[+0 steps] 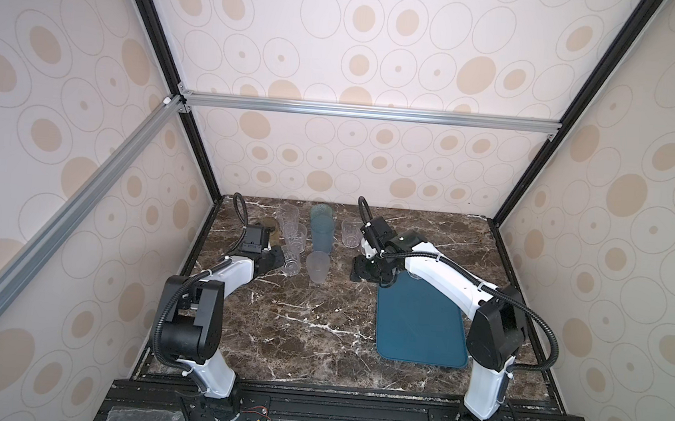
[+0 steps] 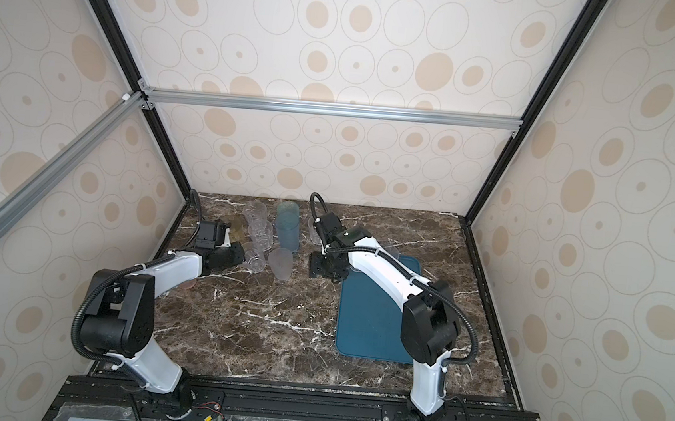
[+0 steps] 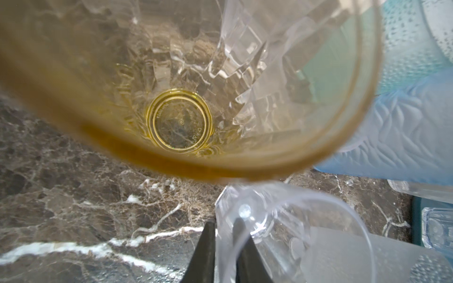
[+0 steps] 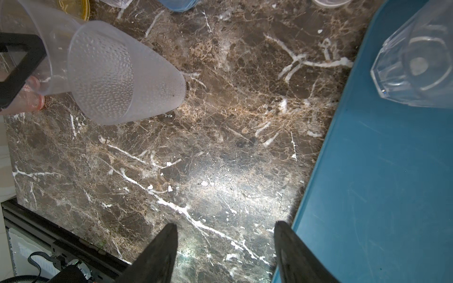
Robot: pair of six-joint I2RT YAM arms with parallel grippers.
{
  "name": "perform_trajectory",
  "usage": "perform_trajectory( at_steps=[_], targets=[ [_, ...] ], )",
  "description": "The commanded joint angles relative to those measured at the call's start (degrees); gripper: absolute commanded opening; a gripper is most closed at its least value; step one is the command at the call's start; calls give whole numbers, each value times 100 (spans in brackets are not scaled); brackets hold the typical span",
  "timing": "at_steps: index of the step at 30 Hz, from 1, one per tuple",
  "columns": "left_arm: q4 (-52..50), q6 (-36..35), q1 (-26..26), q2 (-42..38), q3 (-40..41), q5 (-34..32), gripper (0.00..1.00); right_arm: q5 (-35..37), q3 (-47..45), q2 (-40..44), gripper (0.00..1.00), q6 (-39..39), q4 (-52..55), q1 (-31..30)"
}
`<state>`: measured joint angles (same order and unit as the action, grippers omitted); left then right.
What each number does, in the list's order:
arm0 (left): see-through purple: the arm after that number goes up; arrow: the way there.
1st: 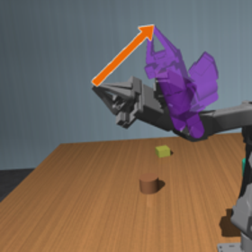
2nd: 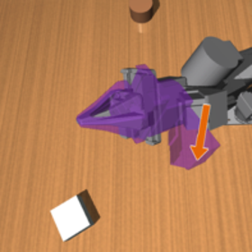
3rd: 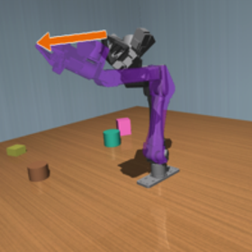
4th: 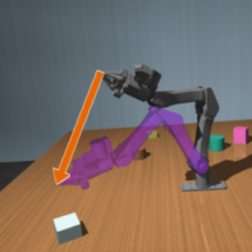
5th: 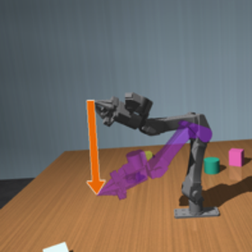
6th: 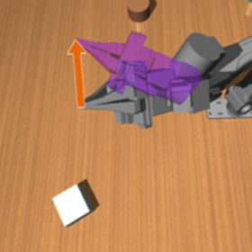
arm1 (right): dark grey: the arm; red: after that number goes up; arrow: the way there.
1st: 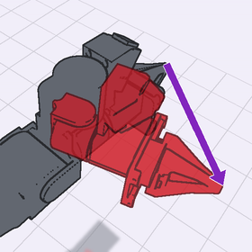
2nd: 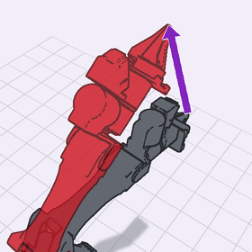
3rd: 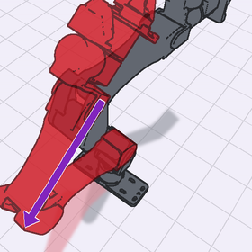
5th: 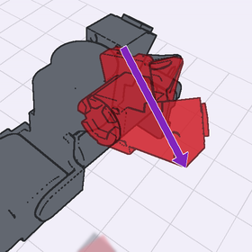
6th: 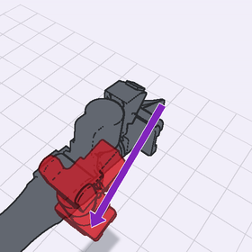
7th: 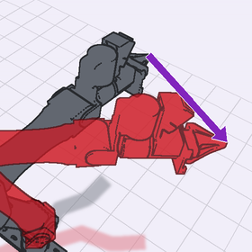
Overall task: Place the glasses into the tray
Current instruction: Pick up the glass from the middle-left of the table.
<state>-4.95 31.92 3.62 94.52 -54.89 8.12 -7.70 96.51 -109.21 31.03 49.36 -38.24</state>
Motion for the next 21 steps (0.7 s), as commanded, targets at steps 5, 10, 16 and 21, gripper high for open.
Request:
perform_trajectory(
  at_steps=[5, 10, 16, 21],
  targets=[
    [-342, -72, -35, -138, 41, -146, 5, 77, 121, -98, 65, 17, 133, -43],
    [-402, -67, -23, -224, 126, -53, 0, 41, 227, -162, 65, 12, 143, -43],
    [-669, -65, -27, -779, 120, 13, 0, 107, 280, -77, 65, 18, 180, -38],
    [-1003, 14, -7, -1453, 32, 78, 0, 228, 341, 2, 65, 105, 175, -41]
  ],
)
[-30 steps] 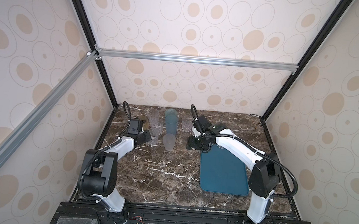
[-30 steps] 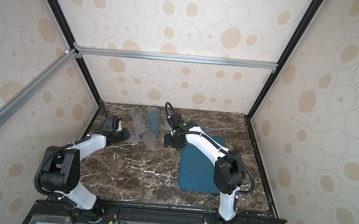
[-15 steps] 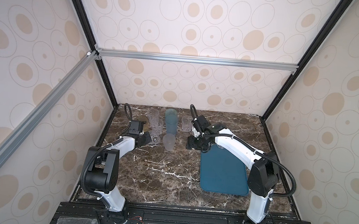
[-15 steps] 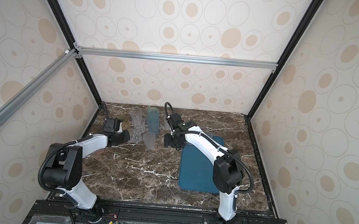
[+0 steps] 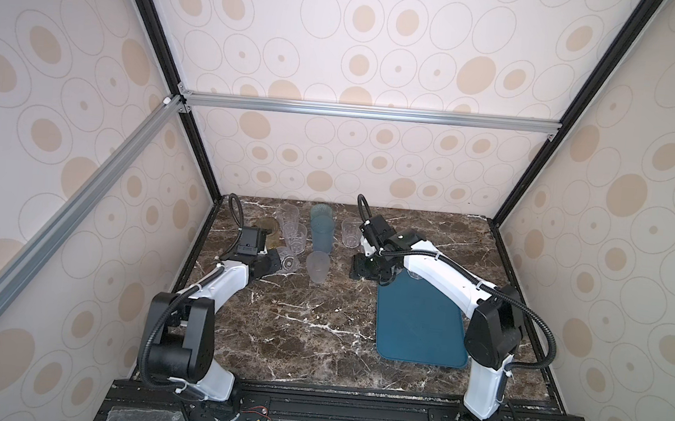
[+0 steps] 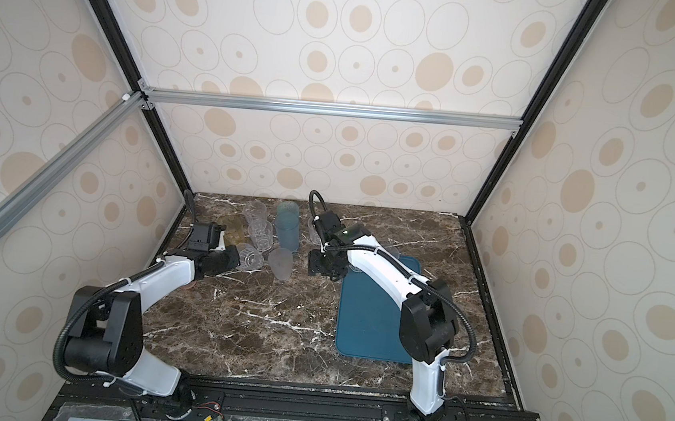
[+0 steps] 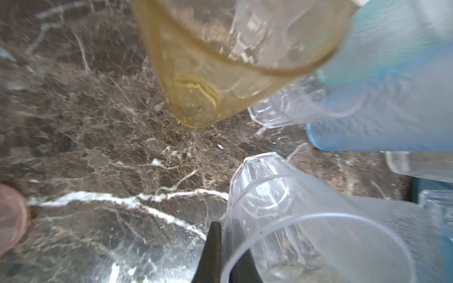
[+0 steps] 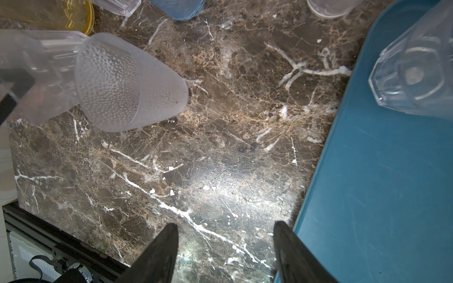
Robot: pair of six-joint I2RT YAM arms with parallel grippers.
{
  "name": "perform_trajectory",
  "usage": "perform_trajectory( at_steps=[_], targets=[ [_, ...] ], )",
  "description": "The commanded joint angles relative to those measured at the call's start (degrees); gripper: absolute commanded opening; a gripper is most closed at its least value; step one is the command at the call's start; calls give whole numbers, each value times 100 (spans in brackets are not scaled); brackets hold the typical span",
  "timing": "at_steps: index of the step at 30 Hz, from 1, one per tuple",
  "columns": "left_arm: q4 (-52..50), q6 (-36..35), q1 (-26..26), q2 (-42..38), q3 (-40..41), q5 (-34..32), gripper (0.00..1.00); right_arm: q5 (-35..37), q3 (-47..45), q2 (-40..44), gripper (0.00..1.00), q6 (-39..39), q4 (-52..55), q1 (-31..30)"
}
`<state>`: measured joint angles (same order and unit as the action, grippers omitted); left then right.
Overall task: Place the glasses into the tray
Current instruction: Pick up the glass from the middle-left of the table.
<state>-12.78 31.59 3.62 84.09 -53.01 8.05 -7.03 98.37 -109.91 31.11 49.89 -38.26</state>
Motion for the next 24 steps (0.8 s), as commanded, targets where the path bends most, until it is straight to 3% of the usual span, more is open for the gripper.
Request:
perform_trajectory(
  at_steps=[1, 6, 12, 17, 24],
  targets=[
    [-288, 70, -6, -539, -185, 114, 0, 194, 178, 107, 65, 125, 112, -42],
    [-550, 144, 135, -1014, -468, 148, 0, 492, 193, 304, 64, 234, 60, -37],
    [-735, 197, 804, -1177, -1108, -220, 0, 815, 116, 637, 64, 413, -10, -40],
    [-523, 264, 1536, -983, -1515, -643, 0, 1118, 25, 1026, 63, 520, -20, -33],
    [-193, 295, 2284, -224, -2032, -754, 0, 1451, 132, 1502, 61, 536, 98, -36]
  ],
)
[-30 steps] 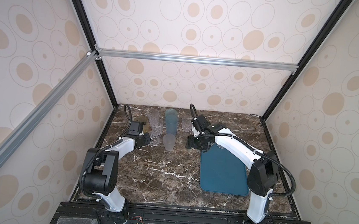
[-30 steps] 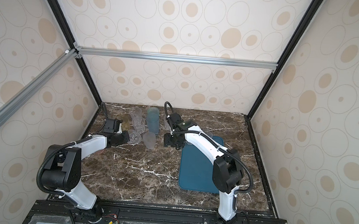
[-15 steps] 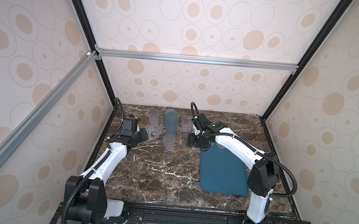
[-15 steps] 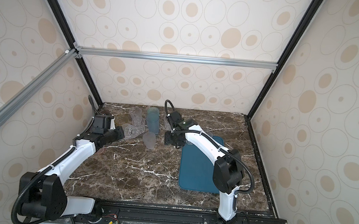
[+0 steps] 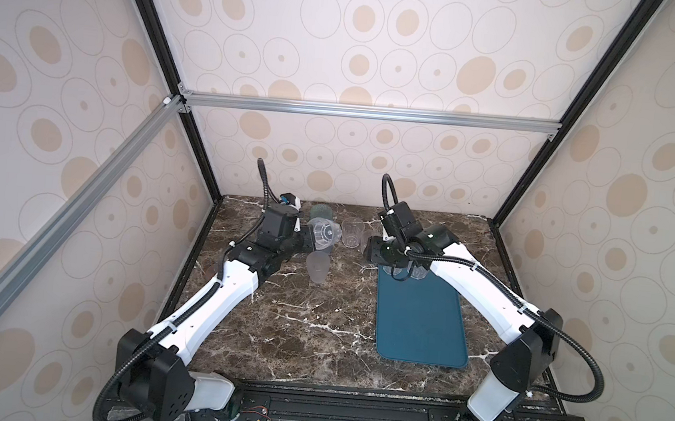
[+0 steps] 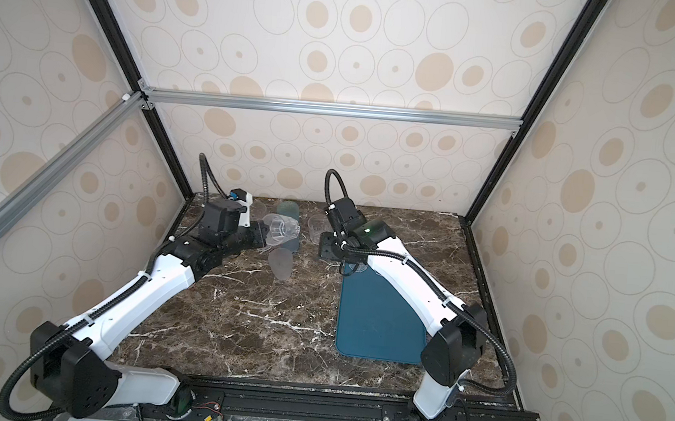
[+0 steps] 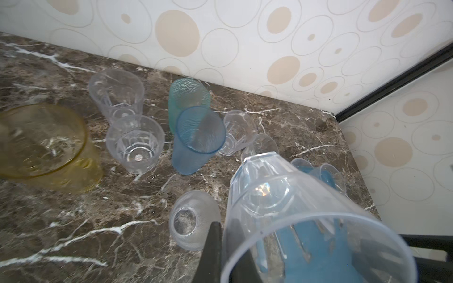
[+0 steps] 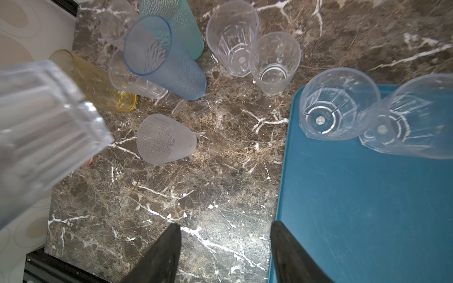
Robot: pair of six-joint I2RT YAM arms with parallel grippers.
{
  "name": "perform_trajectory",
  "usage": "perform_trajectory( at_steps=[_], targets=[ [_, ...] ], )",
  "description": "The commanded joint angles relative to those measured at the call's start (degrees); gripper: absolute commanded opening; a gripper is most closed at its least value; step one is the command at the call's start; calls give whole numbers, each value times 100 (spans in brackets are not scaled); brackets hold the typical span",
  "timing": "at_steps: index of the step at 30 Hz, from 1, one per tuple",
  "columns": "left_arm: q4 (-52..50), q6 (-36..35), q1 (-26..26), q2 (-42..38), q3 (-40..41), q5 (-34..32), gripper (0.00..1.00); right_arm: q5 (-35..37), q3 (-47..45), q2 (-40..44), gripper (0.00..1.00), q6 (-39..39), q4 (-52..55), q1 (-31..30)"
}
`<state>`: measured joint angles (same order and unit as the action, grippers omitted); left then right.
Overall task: Place the glasses into the tray
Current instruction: Pick up the glass from the middle-left of the table, then place the glass on the tray.
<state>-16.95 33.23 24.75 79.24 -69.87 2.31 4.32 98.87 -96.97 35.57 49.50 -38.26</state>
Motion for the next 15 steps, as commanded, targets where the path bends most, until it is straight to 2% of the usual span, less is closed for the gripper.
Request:
perform_trajectory(
  at_steps=[1, 10, 15],
  targets=[
    [230, 118, 264, 397, -443, -173, 0, 394, 121, 258, 61, 76, 176, -33],
    [184, -25, 894, 1307, -1143, -109, 0, 787, 133, 497, 62, -31, 424, -36],
    [165, -75, 1091, 1548, -1315, -106, 0, 921, 23, 556, 62, -89, 559, -41]
  ],
)
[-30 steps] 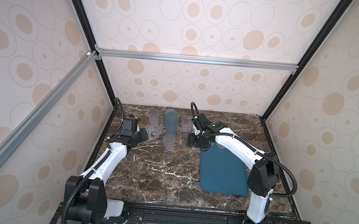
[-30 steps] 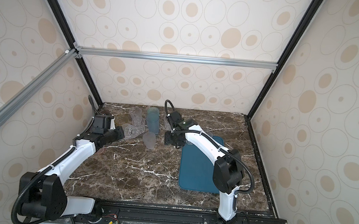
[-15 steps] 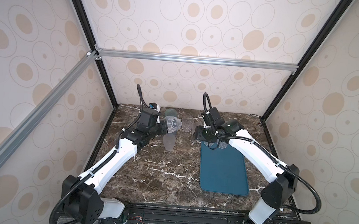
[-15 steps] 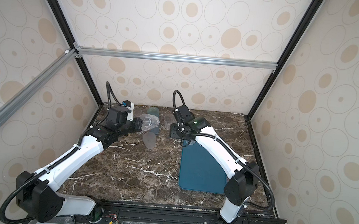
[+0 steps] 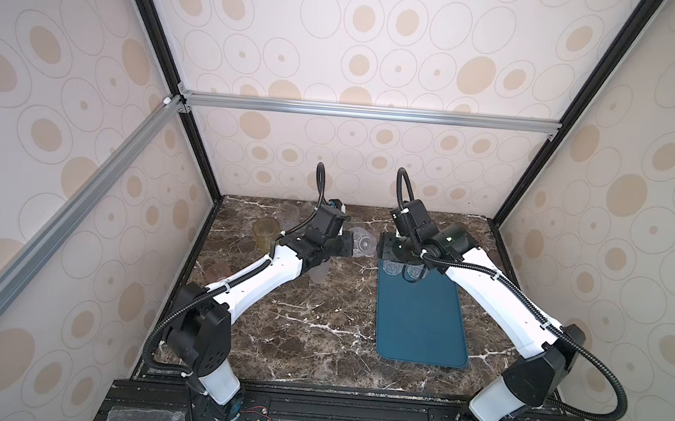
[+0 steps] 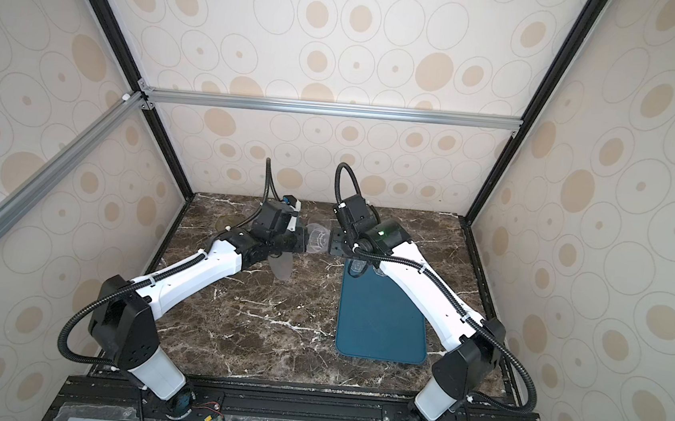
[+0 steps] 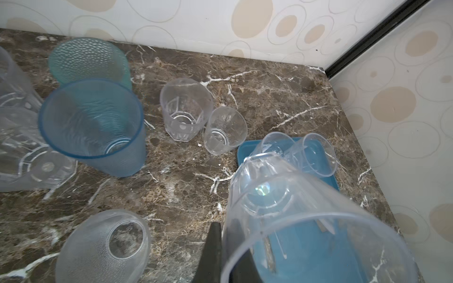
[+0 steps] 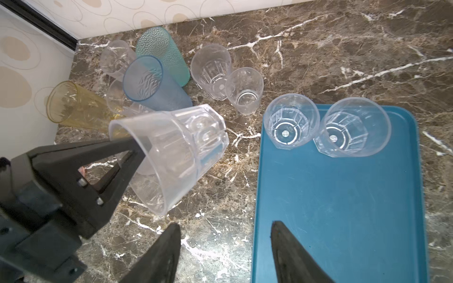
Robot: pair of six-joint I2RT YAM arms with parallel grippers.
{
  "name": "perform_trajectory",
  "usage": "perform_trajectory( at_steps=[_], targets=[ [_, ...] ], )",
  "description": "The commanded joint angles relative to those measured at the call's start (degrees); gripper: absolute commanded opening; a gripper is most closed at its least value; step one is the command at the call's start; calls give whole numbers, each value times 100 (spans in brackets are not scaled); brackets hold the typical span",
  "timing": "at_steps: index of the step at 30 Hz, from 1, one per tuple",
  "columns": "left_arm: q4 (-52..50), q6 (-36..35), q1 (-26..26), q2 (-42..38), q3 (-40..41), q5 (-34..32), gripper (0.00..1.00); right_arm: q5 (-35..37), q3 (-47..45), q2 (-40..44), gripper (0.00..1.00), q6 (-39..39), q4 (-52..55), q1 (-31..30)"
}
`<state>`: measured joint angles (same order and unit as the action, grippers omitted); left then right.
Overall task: Place the glasses into the tray
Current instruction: Place the glass on the tray.
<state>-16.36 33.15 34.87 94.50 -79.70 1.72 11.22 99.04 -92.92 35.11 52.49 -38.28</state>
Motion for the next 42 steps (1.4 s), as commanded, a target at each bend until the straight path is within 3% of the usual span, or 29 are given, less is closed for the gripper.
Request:
perform_trajectory(
  at_steps=[1, 15, 27, 42],
  targets=[
    [98, -77, 97, 50, -349, -49, 0, 264, 22, 152, 62, -80, 299, -33],
    [-41, -142, 260, 349, -590, -141, 0, 309, 145, -93, 61, -432, 456, -4],
    [68, -92, 538, 420, -445, -179, 0, 121, 3, -309, 50, -382, -107, -4],
    [125, 68, 761, 360, -495, -52, 0, 1493, -216, -419, 24, -765, 66, -111]
  ],
)
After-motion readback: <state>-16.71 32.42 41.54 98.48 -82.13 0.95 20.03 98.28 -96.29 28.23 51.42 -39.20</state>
